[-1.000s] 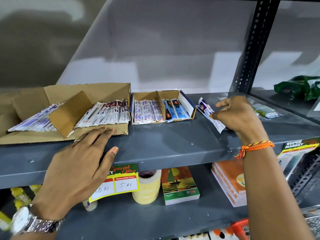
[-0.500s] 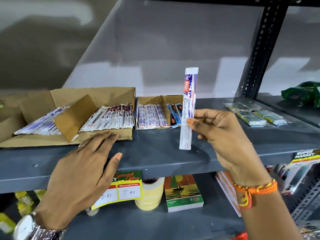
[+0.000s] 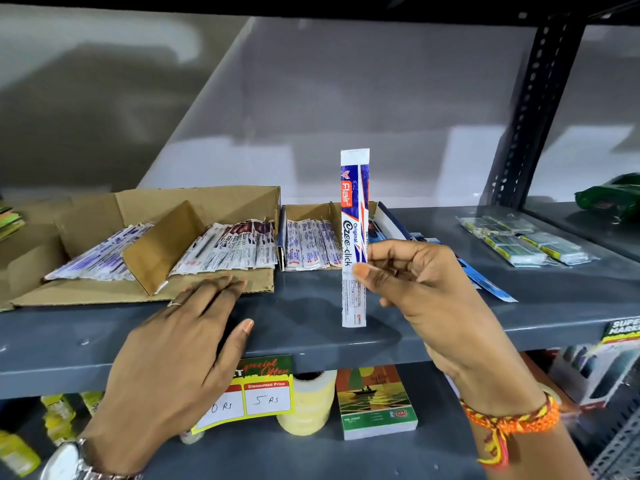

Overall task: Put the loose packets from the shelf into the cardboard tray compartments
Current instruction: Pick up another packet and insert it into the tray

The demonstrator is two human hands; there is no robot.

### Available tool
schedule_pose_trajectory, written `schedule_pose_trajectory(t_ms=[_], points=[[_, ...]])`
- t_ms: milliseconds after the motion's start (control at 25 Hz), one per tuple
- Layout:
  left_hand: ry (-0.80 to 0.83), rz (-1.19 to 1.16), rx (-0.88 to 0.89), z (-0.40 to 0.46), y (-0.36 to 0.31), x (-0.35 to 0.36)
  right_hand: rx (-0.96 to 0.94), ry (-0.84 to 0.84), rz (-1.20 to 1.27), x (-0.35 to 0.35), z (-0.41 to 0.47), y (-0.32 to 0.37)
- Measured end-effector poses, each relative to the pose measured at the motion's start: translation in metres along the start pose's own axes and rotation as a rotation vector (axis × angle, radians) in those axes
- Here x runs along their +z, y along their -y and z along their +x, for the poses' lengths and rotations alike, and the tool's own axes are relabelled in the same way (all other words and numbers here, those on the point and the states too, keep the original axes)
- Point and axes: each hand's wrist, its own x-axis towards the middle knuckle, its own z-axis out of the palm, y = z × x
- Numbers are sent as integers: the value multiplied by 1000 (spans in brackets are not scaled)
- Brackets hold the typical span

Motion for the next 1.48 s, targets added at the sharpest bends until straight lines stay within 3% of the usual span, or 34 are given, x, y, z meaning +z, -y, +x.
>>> schedule_pose_trajectory(t_ms=[520, 680, 800, 920, 1200, 1480], points=[[-36, 7, -54, -9, 9, -7, -2, 61, -22, 28, 55, 14], [-57, 6, -44, -10, 13, -6, -90, 65, -423, 73, 108, 16], [-62, 3, -36, -11, 15, -4, -175, 179, -843, 109, 135, 17], [-73, -13, -46, -15, 20, -3, -202, 255, -1100, 138, 150, 12], [-89, -32, -62, -18, 26, -1, -220, 345, -1294, 153, 151, -7], [-87, -34, -82, -16, 26, 2, -299, 300, -1345, 147, 141, 3]])
